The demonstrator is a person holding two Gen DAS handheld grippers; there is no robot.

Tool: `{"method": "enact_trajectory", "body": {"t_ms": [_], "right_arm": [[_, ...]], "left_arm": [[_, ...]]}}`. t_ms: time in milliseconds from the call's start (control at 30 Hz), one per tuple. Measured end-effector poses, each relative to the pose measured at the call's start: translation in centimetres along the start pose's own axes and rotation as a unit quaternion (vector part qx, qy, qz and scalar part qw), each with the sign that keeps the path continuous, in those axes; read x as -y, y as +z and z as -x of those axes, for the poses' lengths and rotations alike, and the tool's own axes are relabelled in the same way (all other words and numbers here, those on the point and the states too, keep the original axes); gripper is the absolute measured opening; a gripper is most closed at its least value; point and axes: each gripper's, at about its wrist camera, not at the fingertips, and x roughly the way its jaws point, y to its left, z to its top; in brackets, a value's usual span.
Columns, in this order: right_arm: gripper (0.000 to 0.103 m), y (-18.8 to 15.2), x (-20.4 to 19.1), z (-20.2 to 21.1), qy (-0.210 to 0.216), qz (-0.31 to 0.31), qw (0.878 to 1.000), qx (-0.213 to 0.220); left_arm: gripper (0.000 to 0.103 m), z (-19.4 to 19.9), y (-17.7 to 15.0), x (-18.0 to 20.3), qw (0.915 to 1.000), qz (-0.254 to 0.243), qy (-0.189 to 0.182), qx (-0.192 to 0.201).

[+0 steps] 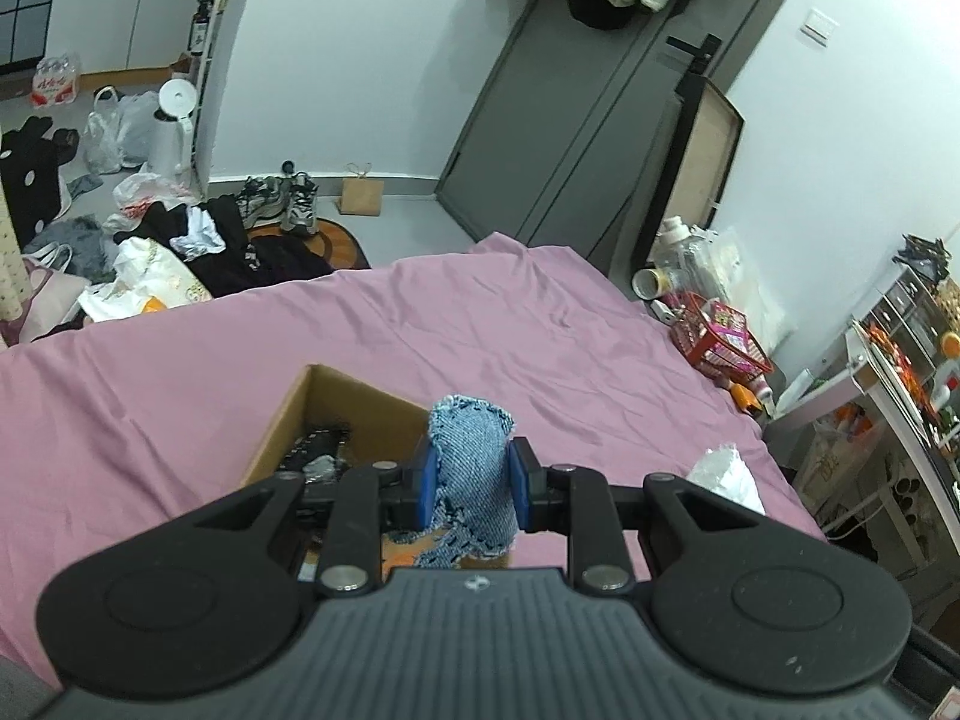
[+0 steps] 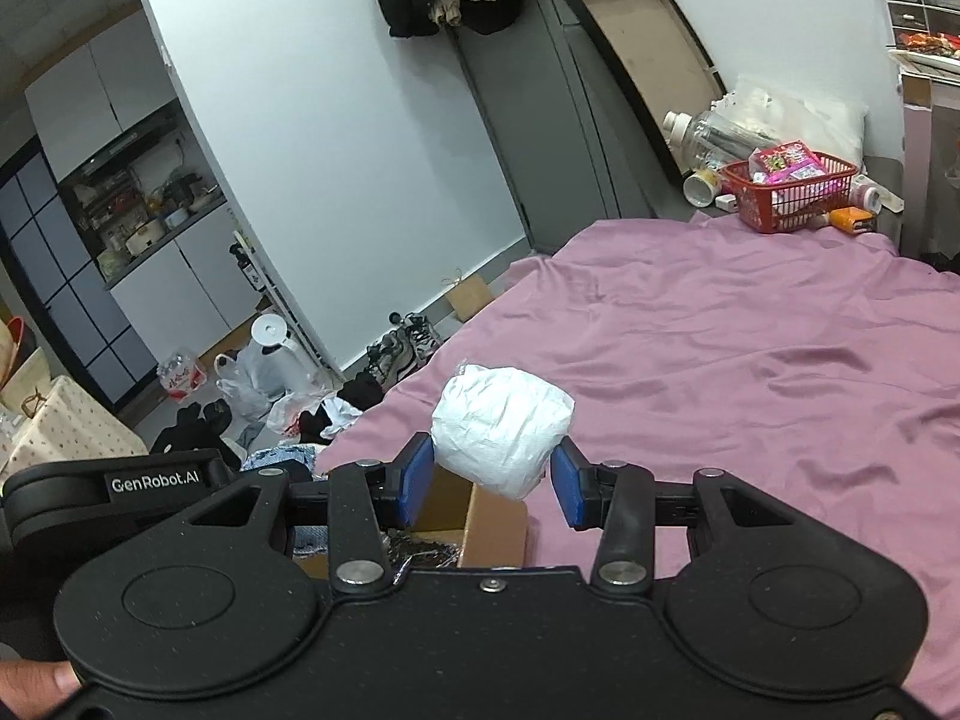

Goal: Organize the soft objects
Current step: 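Carry the denim cloth with the left gripper while the right gripper carries the tissue ball to the box, then open the left gripper inside the box while the right gripper releases the tissue ball inside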

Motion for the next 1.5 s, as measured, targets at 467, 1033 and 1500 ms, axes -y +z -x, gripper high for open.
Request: {"method": "enact_trajectory", "body": {"t_ms": [467, 1033, 1500], "right_arm": [[0.042, -1.4, -2.7, -1.7, 0.0, 0.033, 0.999, -0.015], [0.043, -2.3, -3.9, -5.0, -0.009, 0.04, 0.998, -0.052], [0.056, -2.2, -5.8, -6.9, -0.004, 0.046, 0.998, -0.05]], "left_arm": [[0.024, -2.2, 0.4, -5.0, 0.9991, 0.035, 0.017, -0.019], [0.028, -4.8, 0.9, -8.3, 0.9965, 0.061, 0.018, -0.054], [0.035, -4.5, 2.3, -9.0, 0.9954, 0.066, 0.012, -0.069]]}}
